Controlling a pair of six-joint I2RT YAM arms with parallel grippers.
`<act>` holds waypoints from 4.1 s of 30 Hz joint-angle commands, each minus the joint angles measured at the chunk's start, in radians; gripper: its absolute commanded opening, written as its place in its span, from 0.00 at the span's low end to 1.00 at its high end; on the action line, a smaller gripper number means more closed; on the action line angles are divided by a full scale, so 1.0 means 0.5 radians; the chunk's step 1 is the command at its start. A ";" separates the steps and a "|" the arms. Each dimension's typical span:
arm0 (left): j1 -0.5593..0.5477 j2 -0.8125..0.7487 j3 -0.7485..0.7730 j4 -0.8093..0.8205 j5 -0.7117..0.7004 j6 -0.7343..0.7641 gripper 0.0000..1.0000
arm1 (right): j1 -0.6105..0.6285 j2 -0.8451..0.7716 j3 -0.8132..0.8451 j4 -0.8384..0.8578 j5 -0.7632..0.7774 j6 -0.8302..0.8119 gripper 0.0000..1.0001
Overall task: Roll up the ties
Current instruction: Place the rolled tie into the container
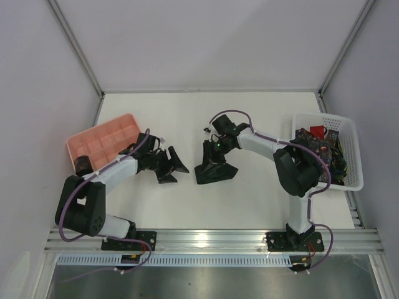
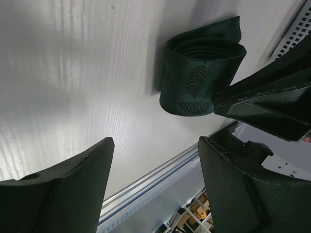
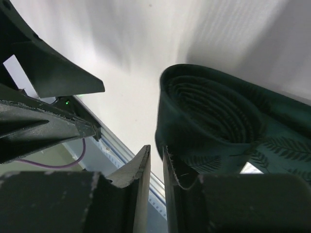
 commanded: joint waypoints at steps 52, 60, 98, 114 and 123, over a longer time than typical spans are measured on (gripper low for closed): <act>-0.218 0.667 0.299 0.815 0.334 -0.550 0.80 | -0.514 -0.172 -0.167 0.017 -0.029 -0.173 0.23; -0.218 0.701 0.311 0.778 0.352 -0.519 0.80 | -0.523 -0.273 -0.075 -0.087 0.155 -0.152 0.27; -0.378 1.063 0.679 0.781 0.456 -0.832 0.83 | -0.624 -0.102 -0.406 0.173 0.392 -0.140 0.34; -0.513 1.130 0.612 0.736 0.395 -1.409 0.86 | -0.621 -0.172 -0.449 0.247 0.416 -0.115 0.33; -0.522 1.250 0.756 0.711 0.306 -1.397 0.84 | -0.624 -0.160 -0.468 0.281 0.379 -0.091 0.32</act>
